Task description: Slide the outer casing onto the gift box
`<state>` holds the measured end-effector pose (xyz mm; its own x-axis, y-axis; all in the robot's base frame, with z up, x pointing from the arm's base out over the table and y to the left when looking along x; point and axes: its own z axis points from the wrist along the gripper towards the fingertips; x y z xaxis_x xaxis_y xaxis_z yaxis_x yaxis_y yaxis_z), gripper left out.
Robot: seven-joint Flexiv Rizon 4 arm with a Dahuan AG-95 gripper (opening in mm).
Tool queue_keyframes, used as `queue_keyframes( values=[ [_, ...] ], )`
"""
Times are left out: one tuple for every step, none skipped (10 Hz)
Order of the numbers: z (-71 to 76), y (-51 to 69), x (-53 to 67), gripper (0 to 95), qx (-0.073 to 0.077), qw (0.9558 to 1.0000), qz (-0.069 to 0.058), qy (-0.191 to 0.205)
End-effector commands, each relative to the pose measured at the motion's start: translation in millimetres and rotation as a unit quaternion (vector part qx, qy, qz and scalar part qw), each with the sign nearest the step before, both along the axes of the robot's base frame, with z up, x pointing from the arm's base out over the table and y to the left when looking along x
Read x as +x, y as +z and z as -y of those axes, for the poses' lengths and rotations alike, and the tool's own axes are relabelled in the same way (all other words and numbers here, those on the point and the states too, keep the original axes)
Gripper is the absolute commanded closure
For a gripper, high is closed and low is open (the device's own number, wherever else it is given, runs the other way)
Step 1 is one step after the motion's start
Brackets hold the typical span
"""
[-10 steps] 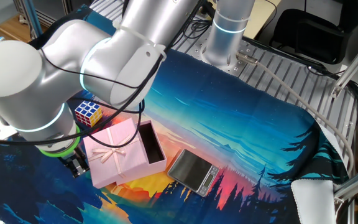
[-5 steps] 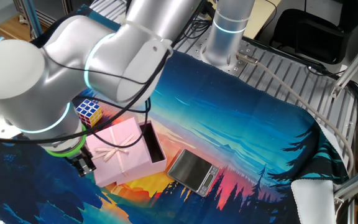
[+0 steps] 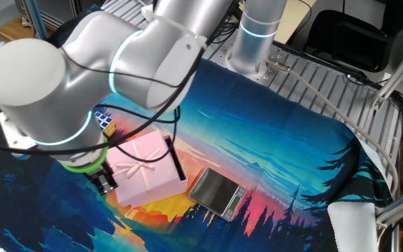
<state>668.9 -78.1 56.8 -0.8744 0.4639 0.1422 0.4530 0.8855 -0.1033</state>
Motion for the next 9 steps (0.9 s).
queue_keyframes(
  values=[
    [-3.8,3.6,-6.1,95.0,-0.003,1.0000,0.001,-0.001],
    [-8.4,7.9,-11.4,95.0,-0.004,1.0000,0.000,-0.002],
    [-11.4,10.7,-15.1,95.0,-0.005,1.0000,0.000,-0.002],
    [-14.6,14.1,-19.5,95.0,-0.005,1.0000,0.000,-0.002],
    [-16.7,16.2,-22.4,95.0,-0.007,1.0000,-0.001,-0.001],
    [-17.9,18.1,-24.1,95.0,-0.008,1.0000,0.000,0.001],
    [-18.6,19.7,-25.2,95.0,-0.008,1.0000,0.001,0.002],
    [-19.6,23.1,-26.7,95.0,-0.008,0.9999,0.013,0.000],
    [-20.2,27.3,-26.1,95.0,-0.009,0.9995,0.030,-0.002]
  ],
)
